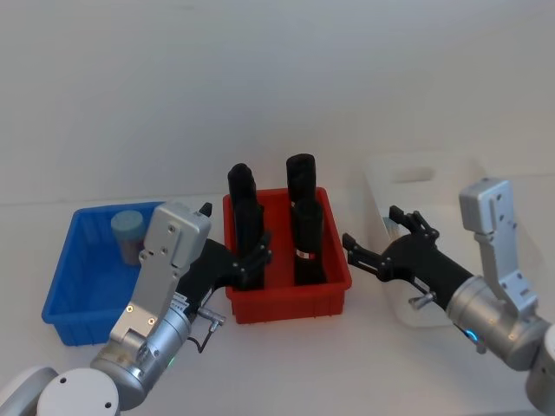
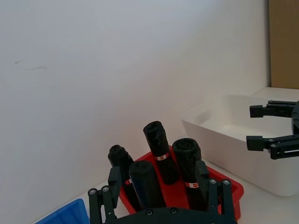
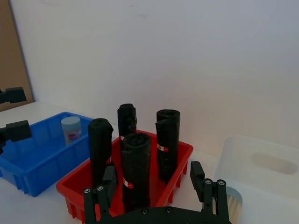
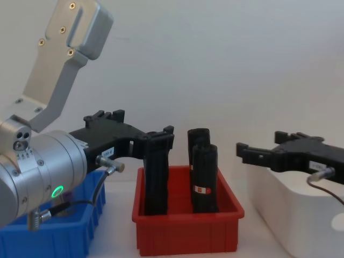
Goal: Pick the cotton swabs from the blue box and place them into the white box.
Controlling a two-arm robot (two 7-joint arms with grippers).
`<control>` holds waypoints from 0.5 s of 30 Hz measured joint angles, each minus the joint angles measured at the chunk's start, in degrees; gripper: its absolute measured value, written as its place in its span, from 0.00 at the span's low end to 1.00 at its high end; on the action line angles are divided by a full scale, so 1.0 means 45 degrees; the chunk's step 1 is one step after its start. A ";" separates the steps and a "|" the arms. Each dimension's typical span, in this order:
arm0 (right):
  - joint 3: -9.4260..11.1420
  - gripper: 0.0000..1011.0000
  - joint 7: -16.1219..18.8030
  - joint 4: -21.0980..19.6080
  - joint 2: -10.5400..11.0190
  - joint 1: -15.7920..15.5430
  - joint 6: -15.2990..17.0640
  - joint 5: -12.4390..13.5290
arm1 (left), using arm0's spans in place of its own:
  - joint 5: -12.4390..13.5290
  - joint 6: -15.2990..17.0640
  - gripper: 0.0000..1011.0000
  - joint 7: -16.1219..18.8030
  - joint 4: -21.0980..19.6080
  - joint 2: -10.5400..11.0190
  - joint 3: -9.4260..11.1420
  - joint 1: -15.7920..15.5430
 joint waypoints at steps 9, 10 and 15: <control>-0.0253 0.99 0.1122 0.2025 -0.0626 0.1488 -0.0405 -0.0573 | -0.0001 0.0000 0.99 0.0000 0.0000 0.0000 0.0000 0.0000; -0.0274 0.99 0.1160 0.2181 -0.0674 0.1598 -0.0421 -0.0599 | 0.0000 0.0000 0.99 0.0000 0.0001 0.0000 0.0000 0.0000; -0.0390 0.99 0.1505 0.3116 -0.0948 0.2226 -0.0620 -0.0896 | -0.0001 0.0000 0.99 0.0001 0.0000 0.0000 0.0000 0.0000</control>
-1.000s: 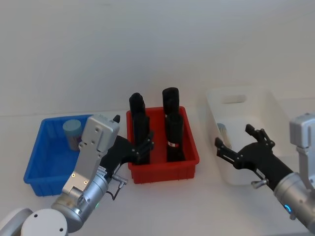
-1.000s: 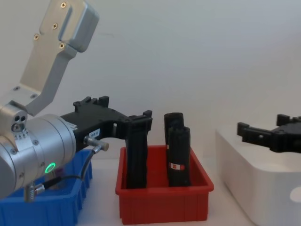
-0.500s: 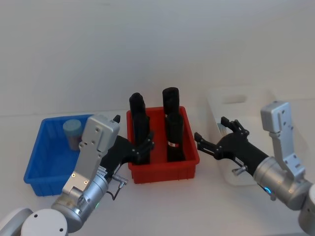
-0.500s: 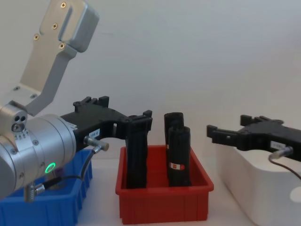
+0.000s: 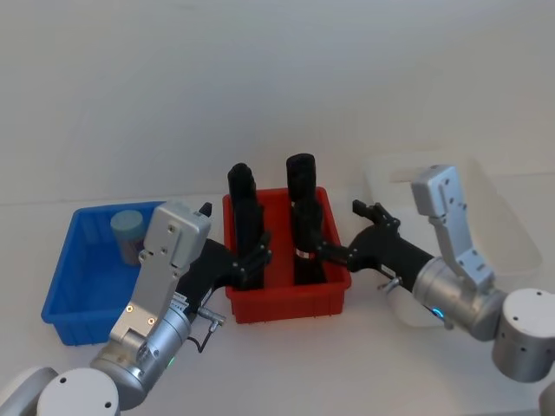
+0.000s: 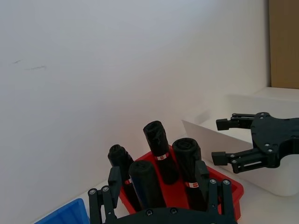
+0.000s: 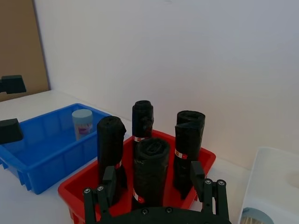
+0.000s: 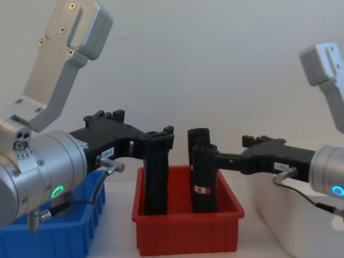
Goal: Pick the cotton swabs from the blue box and place them into the white box.
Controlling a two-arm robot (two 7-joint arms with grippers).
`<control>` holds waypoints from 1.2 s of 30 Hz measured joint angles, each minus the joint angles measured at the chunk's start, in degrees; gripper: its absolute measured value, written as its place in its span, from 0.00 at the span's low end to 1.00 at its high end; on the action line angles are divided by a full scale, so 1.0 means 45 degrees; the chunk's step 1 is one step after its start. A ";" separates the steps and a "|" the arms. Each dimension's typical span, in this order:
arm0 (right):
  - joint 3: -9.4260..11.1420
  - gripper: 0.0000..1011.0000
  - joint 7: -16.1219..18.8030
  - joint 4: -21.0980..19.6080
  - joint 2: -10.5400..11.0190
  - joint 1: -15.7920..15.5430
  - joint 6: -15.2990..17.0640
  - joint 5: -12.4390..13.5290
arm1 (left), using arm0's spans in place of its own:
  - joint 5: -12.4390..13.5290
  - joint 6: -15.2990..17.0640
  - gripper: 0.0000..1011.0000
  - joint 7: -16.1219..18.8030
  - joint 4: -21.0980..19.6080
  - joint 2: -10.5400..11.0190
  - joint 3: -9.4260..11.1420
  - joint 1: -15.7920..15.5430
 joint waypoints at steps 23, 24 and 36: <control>-0.0513 0.99 0.0650 0.4361 -0.1123 0.2538 -0.1098 -0.0996 | 0.0001 0.0000 0.99 -0.0001 0.0000 0.0000 0.0000 0.0000; -0.0541 0.99 0.0666 0.4635 -0.1190 0.2683 -0.1181 -0.1019 | 0.0000 0.0000 0.99 0.0000 0.0000 0.0000 0.0000 0.0000; -0.0698 0.68 0.0755 0.6038 -0.1548 0.3431 -0.1726 -0.1047 | 0.0000 0.0000 0.99 0.0000 0.0000 0.0000 -0.0001 0.0000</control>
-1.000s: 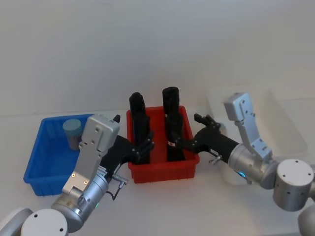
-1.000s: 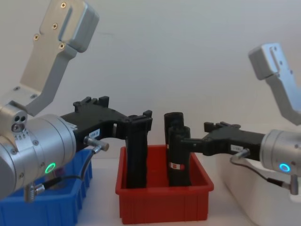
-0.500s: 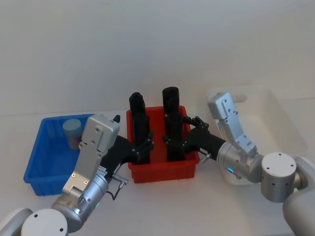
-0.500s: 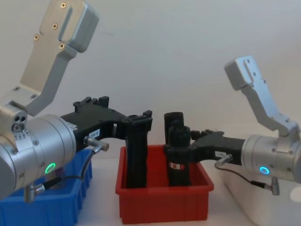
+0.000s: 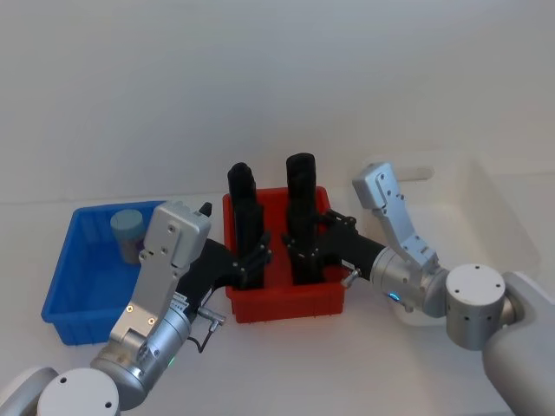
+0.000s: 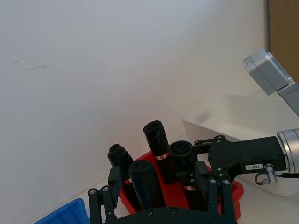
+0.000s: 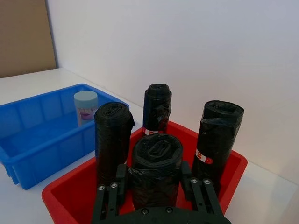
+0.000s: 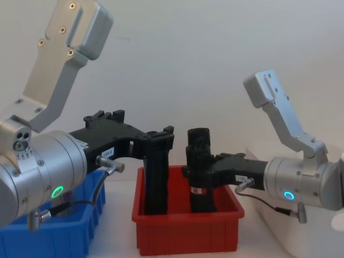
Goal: Pick the cotton swabs from the blue box and place them into the white box.
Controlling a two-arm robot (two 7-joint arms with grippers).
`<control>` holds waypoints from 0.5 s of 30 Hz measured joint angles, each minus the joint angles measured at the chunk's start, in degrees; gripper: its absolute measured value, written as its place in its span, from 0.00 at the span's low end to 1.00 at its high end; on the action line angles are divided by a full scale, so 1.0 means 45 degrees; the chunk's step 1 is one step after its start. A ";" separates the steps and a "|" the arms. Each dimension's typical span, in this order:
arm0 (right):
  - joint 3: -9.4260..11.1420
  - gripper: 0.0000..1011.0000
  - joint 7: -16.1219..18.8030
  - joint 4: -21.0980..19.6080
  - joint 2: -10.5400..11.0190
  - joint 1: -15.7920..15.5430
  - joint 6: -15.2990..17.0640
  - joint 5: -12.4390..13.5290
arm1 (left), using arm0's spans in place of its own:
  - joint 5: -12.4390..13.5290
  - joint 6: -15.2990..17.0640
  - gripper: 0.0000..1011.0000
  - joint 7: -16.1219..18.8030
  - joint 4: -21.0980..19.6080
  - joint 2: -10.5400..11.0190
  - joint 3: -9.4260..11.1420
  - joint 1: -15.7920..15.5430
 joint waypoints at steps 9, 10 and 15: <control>0.0003 0.48 -0.0049 0.0057 -0.0044 0.0070 -0.0095 0.0226 | 0.0000 0.0000 0.99 0.0000 0.0000 0.0000 0.0001 0.0000; 0.0012 0.47 -0.0082 -0.0100 -0.0024 0.0007 -0.0088 0.0307 | 0.0001 0.0000 0.99 0.0000 0.0000 0.0001 0.0000 0.0000; 0.0056 0.44 -0.0198 -0.0865 0.0096 -0.0323 0.0044 0.0555 | 0.0000 0.0000 0.99 0.0000 0.0000 0.0000 0.0001 0.0000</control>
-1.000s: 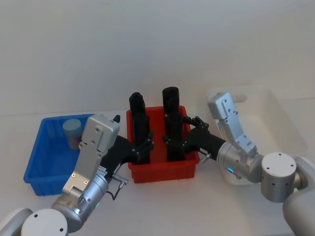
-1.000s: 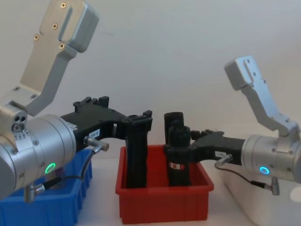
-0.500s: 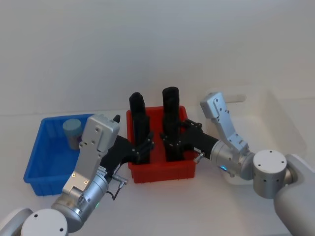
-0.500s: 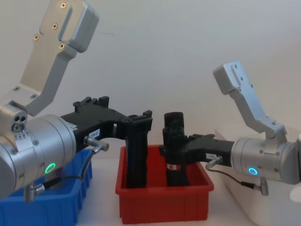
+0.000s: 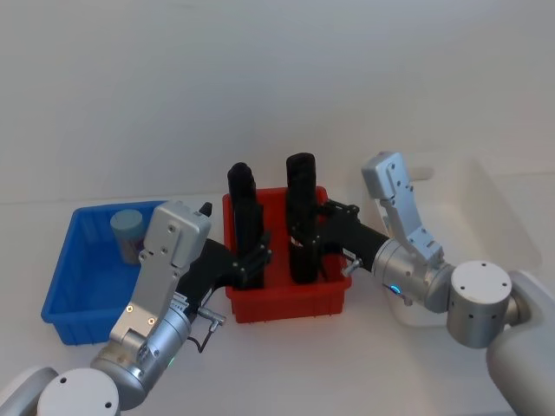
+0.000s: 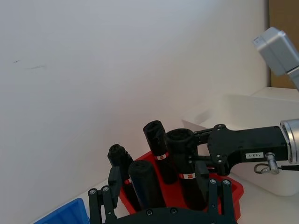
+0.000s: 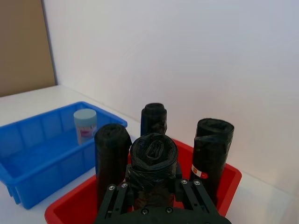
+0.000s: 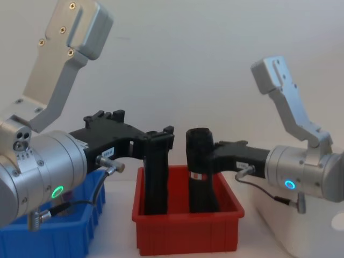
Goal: Pick the cotton swabs from the blue box and place them into the white box.
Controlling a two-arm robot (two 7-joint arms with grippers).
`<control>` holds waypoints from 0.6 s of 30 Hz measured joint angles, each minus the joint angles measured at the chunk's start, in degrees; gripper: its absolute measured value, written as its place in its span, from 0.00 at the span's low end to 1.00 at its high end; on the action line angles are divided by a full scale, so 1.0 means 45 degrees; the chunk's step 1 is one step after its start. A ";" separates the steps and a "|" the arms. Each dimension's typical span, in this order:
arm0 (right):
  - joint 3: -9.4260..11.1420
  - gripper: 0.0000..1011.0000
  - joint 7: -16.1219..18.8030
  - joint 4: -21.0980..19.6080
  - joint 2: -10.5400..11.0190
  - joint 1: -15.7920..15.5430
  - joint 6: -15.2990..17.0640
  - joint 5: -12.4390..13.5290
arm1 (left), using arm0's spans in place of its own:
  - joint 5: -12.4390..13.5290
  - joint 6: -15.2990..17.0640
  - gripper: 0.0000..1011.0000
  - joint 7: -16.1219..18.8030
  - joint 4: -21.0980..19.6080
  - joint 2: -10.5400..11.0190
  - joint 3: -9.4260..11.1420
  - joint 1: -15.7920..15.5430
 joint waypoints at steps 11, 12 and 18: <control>0.0151 0.38 -0.0704 -0.3539 0.0597 -0.1436 0.0685 0.0767 | 0.0000 0.0000 0.99 -0.0001 0.0000 0.0000 0.0000 0.0000; 0.0160 0.38 -0.0751 -0.3752 0.0633 -0.1519 0.0716 0.0788 | 0.0000 0.0000 0.99 -0.0001 0.0000 0.0000 0.0000 0.0000; 0.0262 0.36 -0.1472 -0.5434 0.0953 -0.2190 0.1100 0.0974 | 0.0000 0.0000 0.99 -0.0001 0.0000 0.0000 0.0000 0.0000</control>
